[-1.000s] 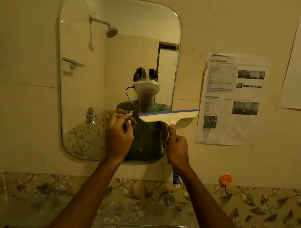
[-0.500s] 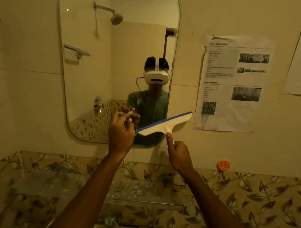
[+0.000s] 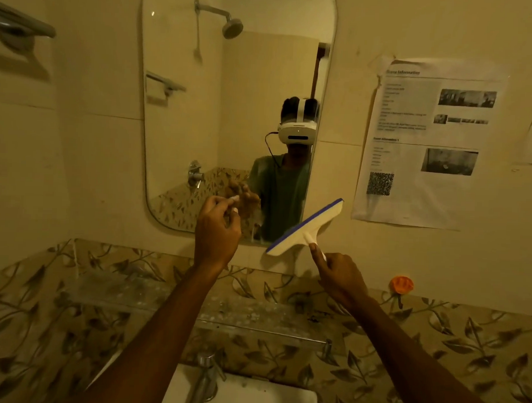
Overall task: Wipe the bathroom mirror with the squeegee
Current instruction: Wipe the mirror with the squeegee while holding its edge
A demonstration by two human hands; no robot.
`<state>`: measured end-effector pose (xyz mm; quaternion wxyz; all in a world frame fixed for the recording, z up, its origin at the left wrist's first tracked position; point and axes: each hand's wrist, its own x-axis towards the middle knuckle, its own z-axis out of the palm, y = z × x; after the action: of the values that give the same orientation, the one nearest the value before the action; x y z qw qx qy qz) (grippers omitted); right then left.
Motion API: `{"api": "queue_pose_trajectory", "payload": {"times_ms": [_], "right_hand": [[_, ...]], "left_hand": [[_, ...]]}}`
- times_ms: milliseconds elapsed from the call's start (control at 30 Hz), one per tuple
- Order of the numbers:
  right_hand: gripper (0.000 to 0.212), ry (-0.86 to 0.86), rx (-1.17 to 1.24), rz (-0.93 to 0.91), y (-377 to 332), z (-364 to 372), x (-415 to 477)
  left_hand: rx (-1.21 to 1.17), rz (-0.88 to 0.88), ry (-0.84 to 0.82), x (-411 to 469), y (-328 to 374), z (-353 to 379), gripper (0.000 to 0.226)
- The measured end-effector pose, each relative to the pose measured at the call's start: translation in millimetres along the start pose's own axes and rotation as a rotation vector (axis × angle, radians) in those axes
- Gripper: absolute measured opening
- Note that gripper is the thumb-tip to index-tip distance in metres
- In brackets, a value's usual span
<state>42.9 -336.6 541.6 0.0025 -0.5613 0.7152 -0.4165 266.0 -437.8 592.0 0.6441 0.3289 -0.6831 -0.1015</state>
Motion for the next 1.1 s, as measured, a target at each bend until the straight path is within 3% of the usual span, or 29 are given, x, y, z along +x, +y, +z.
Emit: {"api": "queue_pose_trajectory", "payload": {"times_ms": [400, 667, 933, 1100], "right_hand": [[0.052, 0.387, 0.487, -0.019, -158.4, -16.0, 33.3], [0.056, 0.499, 0.687, -0.038, -284.4, -55.5, 77.4], [0.056, 0.62, 0.575, -0.007, -337.2, -107.9, 142.2], [0.052, 0.572, 0.631, -0.011, -347.4, -109.4, 153.3]], "left_hand": [[-0.065, 0.161, 0.007, 128.5, -13.9, -77.7, 0.023], [-0.073, 0.217, 0.099, 221.3, -16.2, -113.6, 0.027], [-0.139, -0.08, 0.06, 260.6, -9.9, -124.7, 0.047], [-0.229, -0.237, 0.028, 266.5, -11.5, -125.3, 0.042]]}}
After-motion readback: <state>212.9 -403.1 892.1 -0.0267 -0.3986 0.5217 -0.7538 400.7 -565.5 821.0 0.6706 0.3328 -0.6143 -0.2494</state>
